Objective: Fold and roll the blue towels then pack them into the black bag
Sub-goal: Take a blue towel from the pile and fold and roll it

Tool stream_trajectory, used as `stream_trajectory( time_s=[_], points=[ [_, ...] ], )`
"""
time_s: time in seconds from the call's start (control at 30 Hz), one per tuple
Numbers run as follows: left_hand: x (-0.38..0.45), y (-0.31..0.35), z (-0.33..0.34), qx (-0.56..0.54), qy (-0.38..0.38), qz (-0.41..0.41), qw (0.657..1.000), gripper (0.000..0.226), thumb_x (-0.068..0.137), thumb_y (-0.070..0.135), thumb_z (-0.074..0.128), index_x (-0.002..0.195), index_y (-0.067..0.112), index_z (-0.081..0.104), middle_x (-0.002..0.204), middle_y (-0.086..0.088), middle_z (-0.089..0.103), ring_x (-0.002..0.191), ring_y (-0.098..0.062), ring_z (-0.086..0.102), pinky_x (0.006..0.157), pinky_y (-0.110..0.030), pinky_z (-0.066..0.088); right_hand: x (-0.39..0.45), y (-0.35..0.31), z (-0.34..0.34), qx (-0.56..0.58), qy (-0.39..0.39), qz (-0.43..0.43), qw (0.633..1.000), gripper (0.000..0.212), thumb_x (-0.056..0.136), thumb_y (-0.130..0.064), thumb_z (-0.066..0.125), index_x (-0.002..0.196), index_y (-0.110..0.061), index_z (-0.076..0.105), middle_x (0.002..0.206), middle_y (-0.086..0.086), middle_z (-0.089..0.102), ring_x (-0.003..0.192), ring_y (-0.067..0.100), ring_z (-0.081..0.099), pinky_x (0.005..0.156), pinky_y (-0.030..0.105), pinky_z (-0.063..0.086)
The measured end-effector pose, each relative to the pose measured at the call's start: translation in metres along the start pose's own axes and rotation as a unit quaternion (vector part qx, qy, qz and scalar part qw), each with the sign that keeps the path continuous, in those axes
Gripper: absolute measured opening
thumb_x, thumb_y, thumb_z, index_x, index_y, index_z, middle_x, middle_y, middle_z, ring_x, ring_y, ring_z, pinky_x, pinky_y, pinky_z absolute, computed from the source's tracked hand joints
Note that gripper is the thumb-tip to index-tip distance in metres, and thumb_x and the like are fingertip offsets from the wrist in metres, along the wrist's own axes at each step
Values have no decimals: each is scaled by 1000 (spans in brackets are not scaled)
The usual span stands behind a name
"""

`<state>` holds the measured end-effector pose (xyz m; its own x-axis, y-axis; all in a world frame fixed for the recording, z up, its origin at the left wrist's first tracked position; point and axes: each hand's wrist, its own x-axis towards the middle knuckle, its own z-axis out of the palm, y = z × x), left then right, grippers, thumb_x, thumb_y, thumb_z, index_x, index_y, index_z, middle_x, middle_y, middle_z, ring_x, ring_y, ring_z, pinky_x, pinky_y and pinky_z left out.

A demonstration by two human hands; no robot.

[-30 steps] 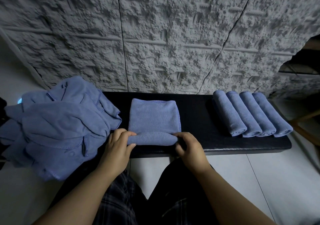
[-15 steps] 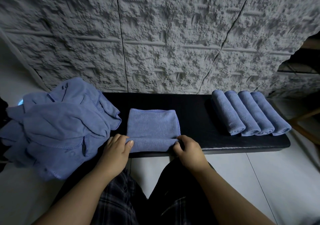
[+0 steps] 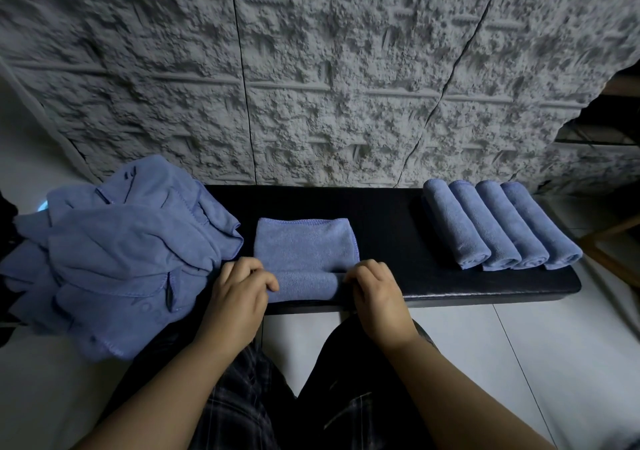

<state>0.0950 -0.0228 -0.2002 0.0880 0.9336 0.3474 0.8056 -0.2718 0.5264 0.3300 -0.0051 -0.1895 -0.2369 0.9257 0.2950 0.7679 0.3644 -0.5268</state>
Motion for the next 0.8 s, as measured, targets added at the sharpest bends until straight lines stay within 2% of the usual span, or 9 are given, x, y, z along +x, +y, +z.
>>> stream_trajectory(
  time_s=[0.13,0.23,0.3,0.4,0.47,0.57,0.8],
  points=[
    [-4,-1,1,-5,-20,-20,1000,25,78,24,34,89,23,57,101,13,43,89,-11,38,76,-31,39,-1,-1,-2,11,-33,11,999,25,79,-22,44,95,-11,59,95,-1,55,85,13,43,81,11,31],
    [-4,-2,1,-20,-30,-27,999,21,78,33,41,95,28,54,105,14,45,93,-10,39,81,-29,38,-2,-1,-1,5,-58,24,998,33,77,-33,54,103,-13,56,104,-5,51,94,7,39,87,10,28],
    [-3,-3,2,-28,-35,-32,998,22,77,36,51,99,31,51,109,14,47,95,-9,39,83,-29,38,-1,1,0,5,-61,23,998,33,77,-26,64,107,-14,56,108,-5,51,95,3,35,88,11,29],
    [-3,-6,4,-29,-48,-41,998,47,71,14,75,103,34,48,113,14,47,96,-6,36,85,-30,38,0,3,1,5,-72,22,997,37,79,-9,67,114,-12,57,114,-2,53,100,8,40,89,13,31],
    [-2,-6,4,-34,-53,-45,997,56,69,4,77,106,34,47,115,15,46,96,-3,34,86,-29,37,1,4,0,11,-78,29,996,38,81,-6,65,117,-12,57,117,-2,53,104,9,42,90,7,28],
    [1,-7,4,-51,-49,-52,996,50,72,2,75,107,29,52,116,17,44,98,-5,39,88,-26,35,2,4,-1,33,-75,49,995,35,86,-11,63,120,-14,57,118,-4,54,105,4,41,90,0,25],
    [6,-6,0,-78,-59,-80,992,35,83,6,66,114,21,58,116,15,46,102,-2,39,91,-20,29,2,3,-2,89,-79,97,988,28,92,-20,58,120,-20,57,105,-13,52,102,7,46,83,3,31]
  ],
)
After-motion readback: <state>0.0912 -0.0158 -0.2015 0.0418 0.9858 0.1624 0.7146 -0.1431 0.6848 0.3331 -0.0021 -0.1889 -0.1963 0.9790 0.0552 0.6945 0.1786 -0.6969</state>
